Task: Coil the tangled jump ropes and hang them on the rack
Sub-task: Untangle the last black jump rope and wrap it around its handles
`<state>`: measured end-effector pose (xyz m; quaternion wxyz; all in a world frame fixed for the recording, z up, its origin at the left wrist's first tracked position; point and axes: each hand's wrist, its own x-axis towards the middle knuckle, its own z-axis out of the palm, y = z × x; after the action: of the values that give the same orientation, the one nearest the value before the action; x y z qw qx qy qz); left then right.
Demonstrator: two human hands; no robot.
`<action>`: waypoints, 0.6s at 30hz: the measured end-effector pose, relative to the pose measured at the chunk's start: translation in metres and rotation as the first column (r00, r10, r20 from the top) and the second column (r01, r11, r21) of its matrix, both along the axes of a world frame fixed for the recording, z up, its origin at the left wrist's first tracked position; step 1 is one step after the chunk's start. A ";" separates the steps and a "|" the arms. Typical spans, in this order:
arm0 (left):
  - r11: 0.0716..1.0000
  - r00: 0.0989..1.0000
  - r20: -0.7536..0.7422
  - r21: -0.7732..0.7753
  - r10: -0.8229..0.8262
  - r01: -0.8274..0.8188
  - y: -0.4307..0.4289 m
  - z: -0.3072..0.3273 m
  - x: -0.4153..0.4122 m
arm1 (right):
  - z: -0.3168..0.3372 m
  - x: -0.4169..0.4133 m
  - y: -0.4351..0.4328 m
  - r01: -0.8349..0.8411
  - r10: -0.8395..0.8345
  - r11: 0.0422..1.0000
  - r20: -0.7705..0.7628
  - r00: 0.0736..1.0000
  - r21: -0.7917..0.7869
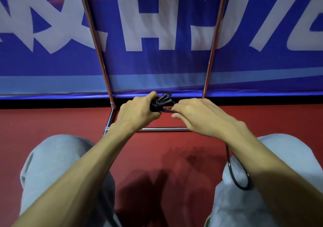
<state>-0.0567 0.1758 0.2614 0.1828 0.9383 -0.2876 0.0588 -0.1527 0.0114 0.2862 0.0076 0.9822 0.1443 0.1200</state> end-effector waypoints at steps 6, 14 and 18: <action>0.962 0.973 -0.010 0.148 -0.229 0.228 -0.006 0.000 -0.014 | 0.000 -0.001 -0.007 -0.093 0.043 0.985 0.317 0.947 0.144; 0.917 0.907 -0.136 -0.057 -0.398 0.394 -0.002 0.003 -0.024 | 0.005 0.009 -0.018 0.174 -0.288 0.667 0.036 0.957 0.725; 0.846 0.835 -0.239 -0.349 -0.496 0.403 0.003 0.013 -0.028 | -0.003 0.014 -0.023 0.192 -0.223 0.568 -0.075 0.972 0.800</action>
<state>-0.0844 0.1791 0.2740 0.3682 0.8036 -0.4570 -0.0988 -0.1389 -0.0120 0.2837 -0.4186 0.8878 -0.0414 0.1869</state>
